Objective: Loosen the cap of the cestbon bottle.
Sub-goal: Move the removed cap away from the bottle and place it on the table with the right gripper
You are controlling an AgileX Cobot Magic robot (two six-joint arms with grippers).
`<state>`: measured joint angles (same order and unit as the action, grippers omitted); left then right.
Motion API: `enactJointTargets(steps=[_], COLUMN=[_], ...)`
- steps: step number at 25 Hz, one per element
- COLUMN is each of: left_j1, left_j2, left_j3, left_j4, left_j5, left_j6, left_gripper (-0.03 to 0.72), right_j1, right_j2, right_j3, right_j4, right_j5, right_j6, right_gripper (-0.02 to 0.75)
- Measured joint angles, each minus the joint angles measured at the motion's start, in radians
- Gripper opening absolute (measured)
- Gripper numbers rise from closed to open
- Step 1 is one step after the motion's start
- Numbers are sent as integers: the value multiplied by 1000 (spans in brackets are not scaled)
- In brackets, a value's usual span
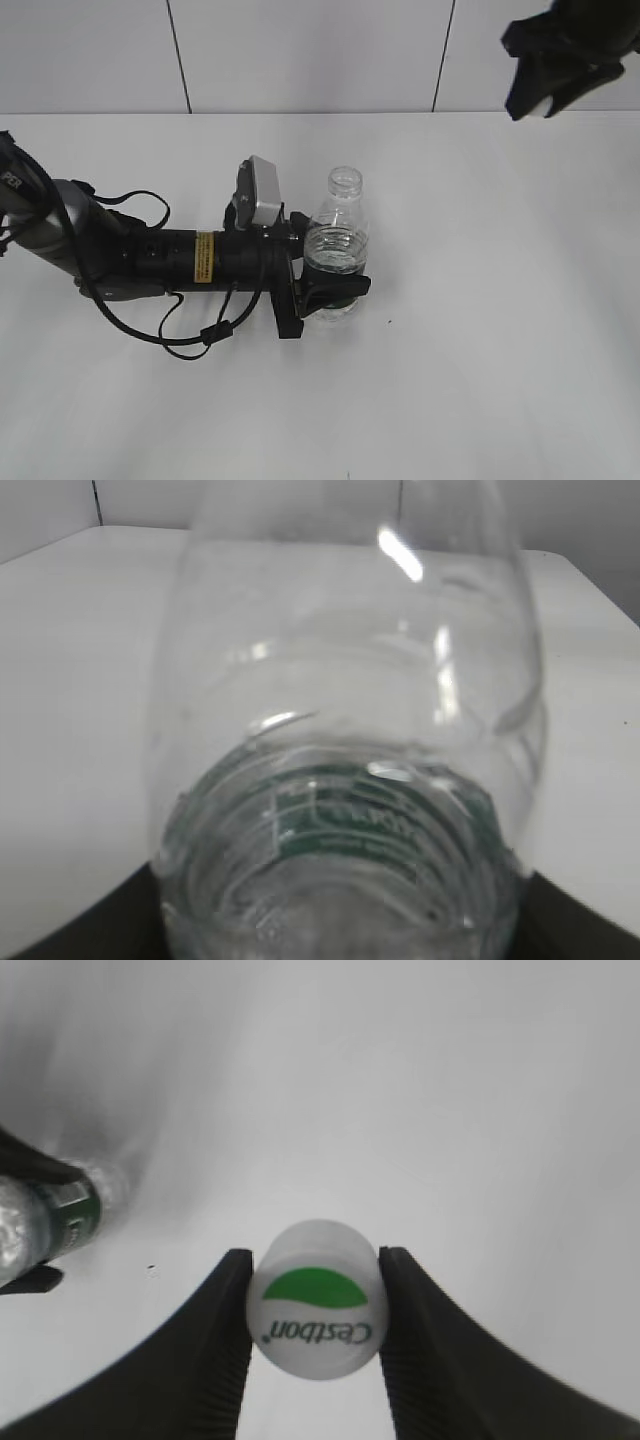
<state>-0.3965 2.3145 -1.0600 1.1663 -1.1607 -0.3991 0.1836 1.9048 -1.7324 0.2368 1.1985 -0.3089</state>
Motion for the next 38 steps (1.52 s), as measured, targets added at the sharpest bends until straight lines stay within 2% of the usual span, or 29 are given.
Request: enactJointTargets(steps=[6,11,15,27,38], left_j1=[0,0,0,-1,-1], left_j2=[0,0,0,0,0], left_j3=[0,0,0,0,0], left_j4=[-1,-2,-4,-4,-4], left_j5=[0,0,0,0,0], left_j6=[0,0,0,0,0], left_gripper=[403,403,403,403,403], right_j1=[-134,-184,-186,-186,-186], right_j2=[0,0,26,161,179], right_j3=[163,300,351,354,356], right_j4=[-46,-62,-67,-67,-67], right_j5=[-64,-219,-273,-342,-379], right_j6=[57,75,77,78,98], right_gripper=[293,293,293,293,293])
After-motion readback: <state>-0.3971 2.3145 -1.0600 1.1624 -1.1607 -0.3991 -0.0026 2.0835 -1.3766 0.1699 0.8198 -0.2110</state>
